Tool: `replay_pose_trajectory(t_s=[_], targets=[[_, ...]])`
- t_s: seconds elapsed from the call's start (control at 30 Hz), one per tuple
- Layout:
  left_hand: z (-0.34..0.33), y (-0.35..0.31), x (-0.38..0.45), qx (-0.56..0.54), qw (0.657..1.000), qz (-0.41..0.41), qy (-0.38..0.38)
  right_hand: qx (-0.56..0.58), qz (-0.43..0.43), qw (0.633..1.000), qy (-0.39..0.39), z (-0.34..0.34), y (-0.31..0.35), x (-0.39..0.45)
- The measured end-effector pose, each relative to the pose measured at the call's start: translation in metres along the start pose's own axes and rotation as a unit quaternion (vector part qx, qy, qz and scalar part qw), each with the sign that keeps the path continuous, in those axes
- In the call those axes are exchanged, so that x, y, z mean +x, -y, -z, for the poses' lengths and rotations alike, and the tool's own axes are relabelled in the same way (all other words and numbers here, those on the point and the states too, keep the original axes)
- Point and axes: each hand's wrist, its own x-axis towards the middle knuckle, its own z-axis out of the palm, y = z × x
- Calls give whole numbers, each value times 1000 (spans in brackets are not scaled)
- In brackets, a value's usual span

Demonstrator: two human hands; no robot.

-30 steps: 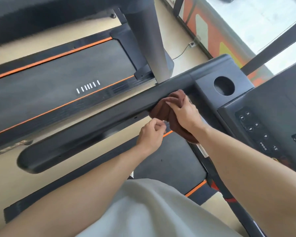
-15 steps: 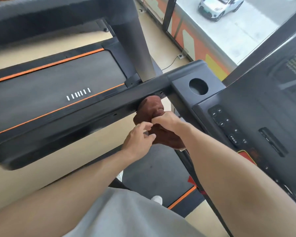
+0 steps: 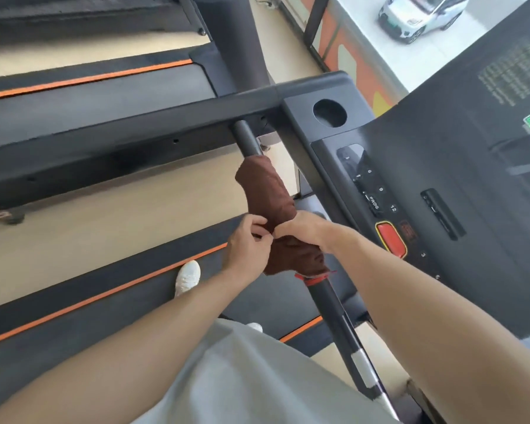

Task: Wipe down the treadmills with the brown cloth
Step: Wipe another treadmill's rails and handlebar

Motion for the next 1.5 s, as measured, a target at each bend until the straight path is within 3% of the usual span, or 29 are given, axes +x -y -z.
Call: replay_pose_trajectory(t_s=[0.1, 0.23, 0.33, 0.5, 0.67, 0.77, 0.93, 1.2, 1.37, 1.5], targets=[[-14, 7, -12, -21, 1000, 8, 15, -106, 1, 993, 47, 8, -19, -8], [-24, 13, -17, 4, 997, -2, 77, -255, -16, 955, 150, 19, -30, -29], [-24, 14, -14, 11, 993, 13, 114, -255, -4, 965, 65, 7, -41, -35], [-19, 12, 2, 5, 994, 22, 106, -299, 13, 953, -49, -7, -40, -38], [-12, 10, 25, -89, 995, 40, 19, -328, -12, 943, -48, -6, -25, -25], [-4, 3, 44, -108, 993, 38, 6, -318, -10, 946, -64, -3, -4, -13], [22, -11, 73, -100, 993, 40, -45, -209, 23, 961, -180, -12, 52, 31], [85, -14, 123, -110, 986, 41, -114, -171, 90, 937, -292, -8, 136, 102], [102, -12, 140, -98, 989, 51, -100, -156, 141, 946, -248, 4, 149, 118], [105, -15, 138, -65, 996, 30, -58, -35, 230, 946, -225, 12, 142, 121]])
